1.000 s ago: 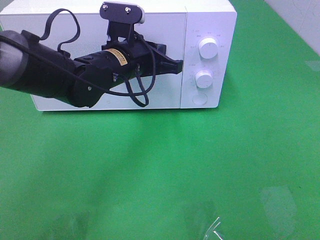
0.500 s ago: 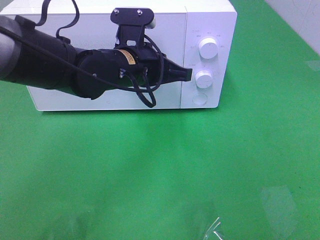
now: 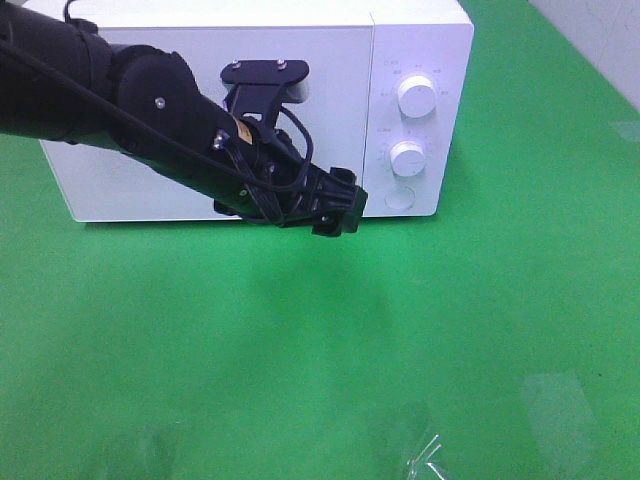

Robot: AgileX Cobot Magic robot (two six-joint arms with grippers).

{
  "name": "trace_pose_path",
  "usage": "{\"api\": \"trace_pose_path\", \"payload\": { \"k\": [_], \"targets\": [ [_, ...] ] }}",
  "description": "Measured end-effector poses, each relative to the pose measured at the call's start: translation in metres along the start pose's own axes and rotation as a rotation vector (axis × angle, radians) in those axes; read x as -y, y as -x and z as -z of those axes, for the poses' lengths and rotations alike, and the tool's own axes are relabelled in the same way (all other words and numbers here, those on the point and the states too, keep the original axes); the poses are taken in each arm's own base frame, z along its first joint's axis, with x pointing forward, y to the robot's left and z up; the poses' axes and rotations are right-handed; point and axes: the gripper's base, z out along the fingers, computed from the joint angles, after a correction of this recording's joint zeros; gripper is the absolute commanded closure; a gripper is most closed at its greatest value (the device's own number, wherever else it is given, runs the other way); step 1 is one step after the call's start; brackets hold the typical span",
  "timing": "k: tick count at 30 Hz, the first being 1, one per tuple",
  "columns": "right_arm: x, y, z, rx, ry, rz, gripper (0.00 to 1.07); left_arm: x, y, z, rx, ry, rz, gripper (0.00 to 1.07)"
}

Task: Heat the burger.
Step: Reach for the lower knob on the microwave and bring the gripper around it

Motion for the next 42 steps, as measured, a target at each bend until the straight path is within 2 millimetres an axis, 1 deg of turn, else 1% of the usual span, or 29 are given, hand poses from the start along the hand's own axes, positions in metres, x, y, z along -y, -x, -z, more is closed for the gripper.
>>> {"api": "trace_pose_path", "payload": {
  "k": [4, 6, 9, 11, 16, 18, 19, 20, 21, 22, 23, 25, 26, 27, 28, 29, 30, 31, 32, 33, 34, 35, 36, 37, 38, 39, 40, 41, 42],
  "targets": [
    [0.0, 0.0, 0.0, 0.0, 0.0, 0.0, 0.32, 0.001, -0.007, 0.007, -0.103, -0.004, 0.009, 0.21],
    [0.0, 0.0, 0.0, 0.0, 0.0, 0.0, 0.32, 0.002, -0.02, 0.016, -0.257, -0.005, 0.007, 0.21],
    [0.0, 0.0, 0.0, 0.0, 0.0, 0.0, 0.32, 0.003, -0.023, 0.018, -0.299, -0.005, 0.007, 0.21],
    [0.0, 0.0, 0.0, 0.0, 0.0, 0.0, 0.32, 0.004, -0.035, 0.033, -0.463, -0.007, 0.003, 0.21],
    [0.0, 0.0, 0.0, 0.0, 0.0, 0.0, 0.32, 0.005, -0.038, 0.045, -0.53, -0.009, -0.004, 0.21],
    [0.0, 0.0, 0.0, 0.0, 0.0, 0.0, 0.32, 0.002, -0.037, 0.058, -0.551, -0.001, 0.004, 0.21],
    [0.0, 0.0, 0.0, 0.0, 0.0, 0.0, 0.32, 0.002, -0.037, 0.058, -0.551, -0.001, 0.004, 0.21],
    [0.0, 0.0, 0.0, 0.0, 0.0, 0.0, 0.32, -0.005, -0.034, 0.064, -0.555, 0.009, 0.023, 0.21],
    [0.0, 0.0, 0.0, 0.0, 0.0, 0.0, 0.32, -0.005, -0.034, 0.064, -0.555, 0.009, 0.023, 0.21],
    [0.0, 0.0, 0.0, 0.0, 0.0, 0.0, 0.32, -0.015, -0.032, 0.07, -0.569, 0.023, 0.05, 0.21],
    [0.0, 0.0, 0.0, 0.0, 0.0, 0.0, 0.32, -0.015, -0.032, 0.07, -0.569, 0.023, 0.05, 0.21],
    [0.0, 0.0, 0.0, 0.0, 0.0, 0.0, 0.32, -0.033, -0.028, 0.082, -0.57, 0.044, 0.091, 0.21],
    [0.0, 0.0, 0.0, 0.0, 0.0, 0.0, 0.32, -0.033, -0.028, 0.082, -0.57, 0.044, 0.091, 0.21],
    [0.0, 0.0, 0.0, 0.0, 0.0, 0.0, 0.32, -0.047, -0.025, 0.091, -0.557, 0.065, 0.119, 0.21],
    [0.0, 0.0, 0.0, 0.0, 0.0, 0.0, 0.32, -0.047, -0.025, 0.091, -0.557, 0.065, 0.119, 0.21],
    [0.0, 0.0, 0.0, 0.0, 0.0, 0.0, 0.32, -0.062, -0.021, 0.103, -0.536, 0.084, 0.156, 0.21],
    [0.0, 0.0, 0.0, 0.0, 0.0, 0.0, 0.32, -0.062, -0.021, 0.103, -0.536, 0.084, 0.156, 0.21],
    [0.0, 0.0, 0.0, 0.0, 0.0, 0.0, 0.32, -0.067, -0.02, 0.11, -0.522, 0.091, 0.172, 0.21],
    [0.0, 0.0, 0.0, 0.0, 0.0, 0.0, 0.32, -0.08, -0.018, 0.123, -0.496, 0.104, 0.201, 0.21],
    [0.0, 0.0, 0.0, 0.0, 0.0, 0.0, 0.32, -0.08, -0.018, 0.123, -0.496, 0.104, 0.201, 0.21],
    [0.0, 0.0, 0.0, 0.0, 0.0, 0.0, 0.32, -0.094, -0.018, 0.137, -0.473, 0.122, 0.234, 0.21],
    [0.0, 0.0, 0.0, 0.0, 0.0, 0.0, 0.32, -0.094, -0.018, 0.137, -0.473, 0.122, 0.234, 0.21],
    [0.0, 0.0, 0.0, 0.0, 0.0, 0.0, 0.32, -0.107, -0.02, 0.154, -0.445, 0.143, 0.274, 0.21],
    [0.0, 0.0, 0.0, 0.0, 0.0, 0.0, 0.32, -0.107, -0.02, 0.154, -0.445, 0.143, 0.274, 0.21],
    [0.0, 0.0, 0.0, 0.0, 0.0, 0.0, 0.32, -0.118, -0.023, 0.171, -0.428, 0.172, 0.299, 0.21],
    [0.0, 0.0, 0.0, 0.0, 0.0, 0.0, 0.32, -0.123, -0.025, 0.179, -0.419, 0.189, 0.316, 0.21],
    [0.0, 0.0, 0.0, 0.0, 0.0, 0.0, 0.32, -0.123, -0.025, 0.179, -0.419, 0.189, 0.316, 0.21],
    [0.0, 0.0, 0.0, 0.0, 0.0, 0.0, 0.32, -0.132, -0.03, 0.195, -0.396, 0.232, 0.338, 0.21],
    [0.0, 0.0, 0.0, 0.0, 0.0, 0.0, 0.32, -0.132, -0.03, 0.195, -0.396, 0.232, 0.338, 0.21]
  ]
}}
